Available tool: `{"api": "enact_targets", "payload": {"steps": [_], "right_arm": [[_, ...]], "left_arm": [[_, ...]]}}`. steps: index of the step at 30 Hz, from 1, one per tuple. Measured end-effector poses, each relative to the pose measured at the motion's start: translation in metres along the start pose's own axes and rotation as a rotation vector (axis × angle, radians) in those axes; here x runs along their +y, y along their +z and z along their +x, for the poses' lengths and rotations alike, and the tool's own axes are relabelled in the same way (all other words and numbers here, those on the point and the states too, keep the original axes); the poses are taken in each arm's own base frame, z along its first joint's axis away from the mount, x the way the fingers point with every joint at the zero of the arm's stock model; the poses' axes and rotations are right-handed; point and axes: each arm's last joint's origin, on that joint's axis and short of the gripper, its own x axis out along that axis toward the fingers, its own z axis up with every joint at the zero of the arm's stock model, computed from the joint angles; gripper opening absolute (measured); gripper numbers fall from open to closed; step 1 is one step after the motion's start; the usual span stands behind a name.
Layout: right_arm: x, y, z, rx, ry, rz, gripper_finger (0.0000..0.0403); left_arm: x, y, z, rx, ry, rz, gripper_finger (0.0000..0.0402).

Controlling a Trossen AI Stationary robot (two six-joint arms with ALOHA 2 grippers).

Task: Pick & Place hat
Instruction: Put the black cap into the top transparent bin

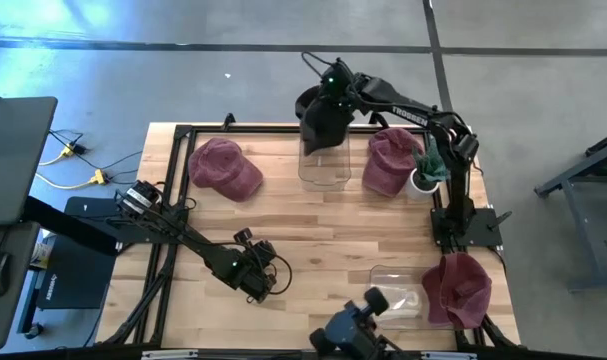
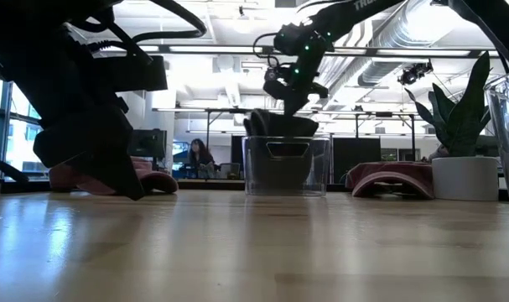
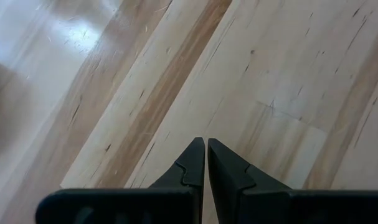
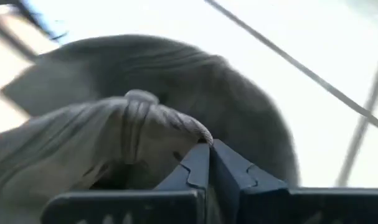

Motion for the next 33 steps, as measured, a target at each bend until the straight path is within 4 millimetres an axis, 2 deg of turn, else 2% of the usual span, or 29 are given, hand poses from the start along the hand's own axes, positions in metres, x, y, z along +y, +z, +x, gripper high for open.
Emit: {"api": "enact_targets", "payload": {"steps": [3,8,13,19,22,27,30,33], "right_arm": [[-0.007,0.0,0.0,0.01,-0.036,0.015,0.002],[-0.005,-0.005,-0.001,0.06,0.036,-0.015,0.005],[-0.005,-0.006,-0.005,0.077,0.063,-0.03,0.01],[-0.013,0.001,-0.035,0.034,0.066,-0.022,0.0181],[-0.015,0.001,-0.05,0.024,0.04,0.006,0.0203],[-0.001,0.0,-0.052,0.041,0.282,-0.062,0.0194],[0.014,-0.002,-0.035,0.046,0.395,-0.094,0.0162],[0.022,-0.001,-0.011,0.009,0.422,-0.103,0.012]], "left_arm": [[0.0,0.0,0.0,0.001,0.001,0.001,0.0014],[0.0,0.0,0.0,0.002,0.003,0.01,0.0014],[0.0,0.0,0.0,0.004,-0.001,0.008,0.0014],[0.0,0.0,0.0,0.013,-0.009,0.008,0.0014],[0.0,0.0,0.0,0.012,-0.009,0.007,0.0014],[0.0,0.0,0.0,0.014,-0.011,0.007,0.0014],[0.0,0.0,0.0,0.014,-0.012,0.006,0.0014],[0.0,0.0,0.0,0.014,-0.012,0.006,0.0014]]}}
